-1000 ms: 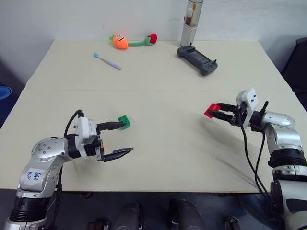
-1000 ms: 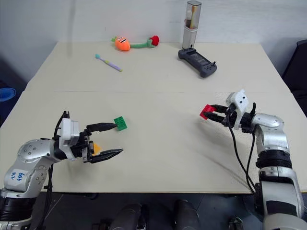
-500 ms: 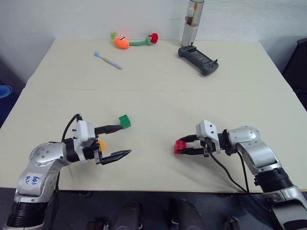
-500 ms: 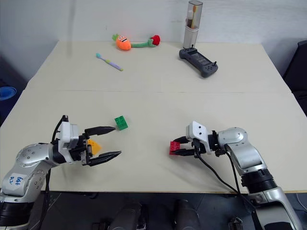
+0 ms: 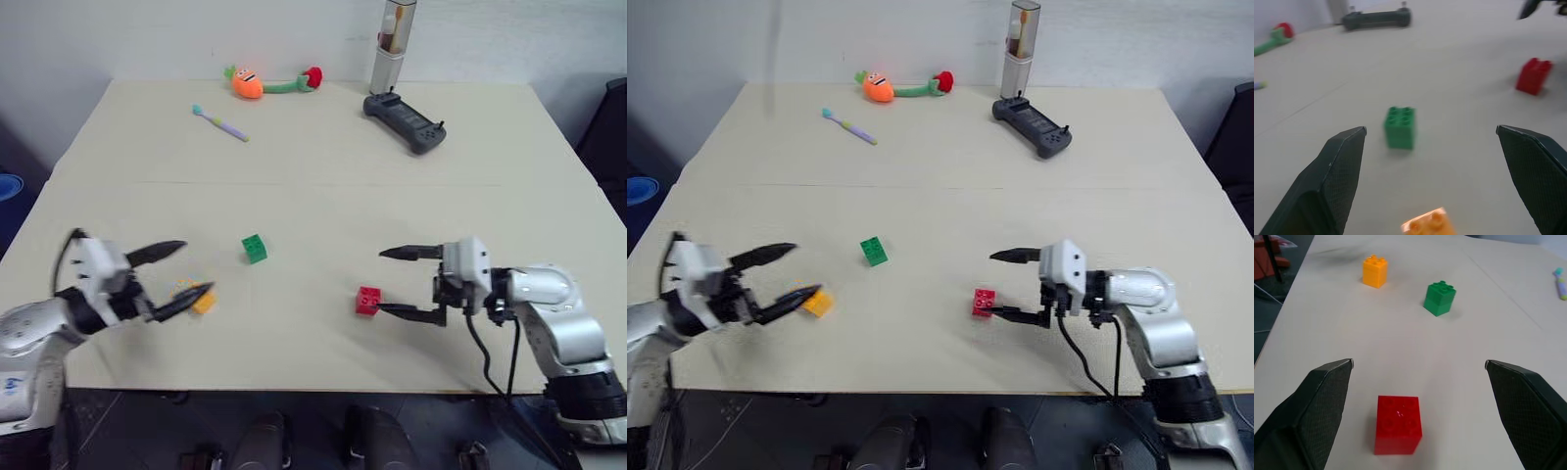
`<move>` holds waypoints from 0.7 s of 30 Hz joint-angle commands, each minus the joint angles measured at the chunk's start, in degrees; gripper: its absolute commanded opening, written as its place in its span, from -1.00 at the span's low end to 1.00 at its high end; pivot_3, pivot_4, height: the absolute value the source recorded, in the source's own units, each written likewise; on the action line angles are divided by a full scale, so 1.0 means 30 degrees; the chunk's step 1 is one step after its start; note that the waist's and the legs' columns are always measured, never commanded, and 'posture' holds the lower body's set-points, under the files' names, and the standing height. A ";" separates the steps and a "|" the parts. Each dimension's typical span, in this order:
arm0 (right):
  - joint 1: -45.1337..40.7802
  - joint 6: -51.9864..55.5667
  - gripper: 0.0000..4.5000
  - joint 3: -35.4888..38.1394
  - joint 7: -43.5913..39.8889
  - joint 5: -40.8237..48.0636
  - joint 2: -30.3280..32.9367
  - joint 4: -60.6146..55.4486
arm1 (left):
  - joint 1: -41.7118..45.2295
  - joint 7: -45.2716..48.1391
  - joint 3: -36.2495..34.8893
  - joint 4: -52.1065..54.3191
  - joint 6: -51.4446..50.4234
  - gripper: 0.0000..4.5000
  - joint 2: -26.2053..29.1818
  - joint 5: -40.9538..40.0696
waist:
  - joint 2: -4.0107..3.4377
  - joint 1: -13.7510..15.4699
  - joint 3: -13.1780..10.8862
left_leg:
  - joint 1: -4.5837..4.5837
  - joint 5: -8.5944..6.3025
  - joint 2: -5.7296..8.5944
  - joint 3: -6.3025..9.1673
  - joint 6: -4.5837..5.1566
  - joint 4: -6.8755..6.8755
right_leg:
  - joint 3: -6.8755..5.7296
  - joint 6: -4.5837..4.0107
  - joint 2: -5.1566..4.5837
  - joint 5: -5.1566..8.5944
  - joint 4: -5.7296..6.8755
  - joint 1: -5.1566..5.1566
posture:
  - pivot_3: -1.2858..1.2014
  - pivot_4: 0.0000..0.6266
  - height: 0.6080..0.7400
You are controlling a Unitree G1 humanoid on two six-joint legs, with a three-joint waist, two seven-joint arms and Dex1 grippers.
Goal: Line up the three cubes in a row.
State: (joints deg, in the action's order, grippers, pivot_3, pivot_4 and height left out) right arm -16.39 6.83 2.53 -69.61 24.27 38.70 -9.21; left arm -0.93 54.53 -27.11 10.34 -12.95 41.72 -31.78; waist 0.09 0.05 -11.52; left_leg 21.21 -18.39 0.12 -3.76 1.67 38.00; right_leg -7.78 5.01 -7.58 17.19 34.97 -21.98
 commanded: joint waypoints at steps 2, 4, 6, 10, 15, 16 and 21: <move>0.2605 0.0215 0.99 0.3175 0.1708 0.3250 -0.1049 -0.2566 | -0.2003 -0.0599 -0.4669 -0.3195 -0.0205 1.00 0.0952 -0.0333 | 0.0004 -0.0053 0.0002 | -0.0001 -0.0013 -0.0013 0.0002 -0.0011 -0.0013 | 0.0001 -0.0001 0.0007 0.0001 0.0003 -0.0006 | 0.03 -0.52 1.00; 0.4054 -0.0522 0.99 0.3612 0.1409 0.3470 -0.1349 -0.2976 | -0.2542 -0.0795 -0.5630 -0.4657 -0.0195 1.00 0.1142 -0.0346 | 0.0002 -0.0071 0.0001 | -0.0007 -0.0022 -0.0044 -0.0008 -0.0027 -0.0054 | -0.0001 -0.0007 0.0047 0.0004 0.0013 -0.0007 | 0.03 -0.52 1.00; 0.5366 -0.1892 0.99 0.3804 0.1008 0.3201 -0.1806 -0.2751 | -0.3043 -0.0839 -0.6317 -0.5627 -0.0248 1.00 0.1200 -0.0379 | 0.0006 -0.0031 0.0003 | -0.0008 -0.0031 -0.0032 -0.0031 -0.0001 -0.0062 | 0.0001 -0.0008 0.0035 0.0005 0.0003 -0.0008 | 0.03 -0.52 1.00; 0.6457 -0.3017 0.99 0.3920 0.0746 0.3074 -0.2181 -0.2092 | -0.3604 -0.0371 -0.6346 -0.6004 -0.0564 1.00 0.1263 -0.0575 | 0.0023 0.0115 0.0008 | -0.0016 -0.0120 -0.0008 -0.0034 0.0010 -0.0007 | 0.0027 0.0012 -0.0025 -0.0006 -0.0045 0.0007 | 0.03 -0.52 1.00; 0.6394 -0.3756 0.99 0.3752 0.0720 0.3203 -0.2177 -0.2393 | -0.1752 0.0210 -0.3681 -0.2614 -0.2511 1.00 0.1605 -0.1910 | 0.0030 0.0448 0.0012 | -0.0021 -0.0134 0.0000 -0.0024 -0.0030 0.0004 | 0.0050 0.0014 -0.0051 -0.0028 -0.0041 0.0000 | 0.03 -0.52 1.00; 0.6296 -0.3812 0.99 0.3698 0.0711 0.3178 -0.2122 -0.2459 | -0.1052 0.0249 -0.2815 -0.1955 -0.2699 1.00 0.1701 -0.1853 | 0.0029 0.0503 0.0012 | -0.0019 -0.0130 0.0000 -0.0021 -0.0040 0.0005 | 0.0049 0.0012 -0.0051 -0.0029 -0.0040 -0.0001 | 0.03 -0.52 1.00; 0.5962 -0.3731 0.99 0.3366 0.0949 0.3094 -0.1942 -0.2955 | 0.3213 0.0103 0.2389 -0.0816 -0.3861 1.00 0.2232 -0.0164 | 0.0018 0.0427 0.0008 | -0.0016 -0.0130 0.0003 -0.0037 -0.0057 0.0002 | 0.0054 0.0010 -0.0024 -0.0030 -0.0034 -0.0007 | 0.03 -0.52 1.00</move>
State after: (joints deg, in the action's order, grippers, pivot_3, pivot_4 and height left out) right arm 1.58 -3.81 12.20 -67.09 32.83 32.23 -15.72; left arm 7.18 55.09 -23.33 6.42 -23.65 47.56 -34.39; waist 0.14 1.33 -11.50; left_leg 21.17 -18.70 0.13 -3.89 1.63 38.00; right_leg -7.62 5.04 -7.61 17.10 35.00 -21.99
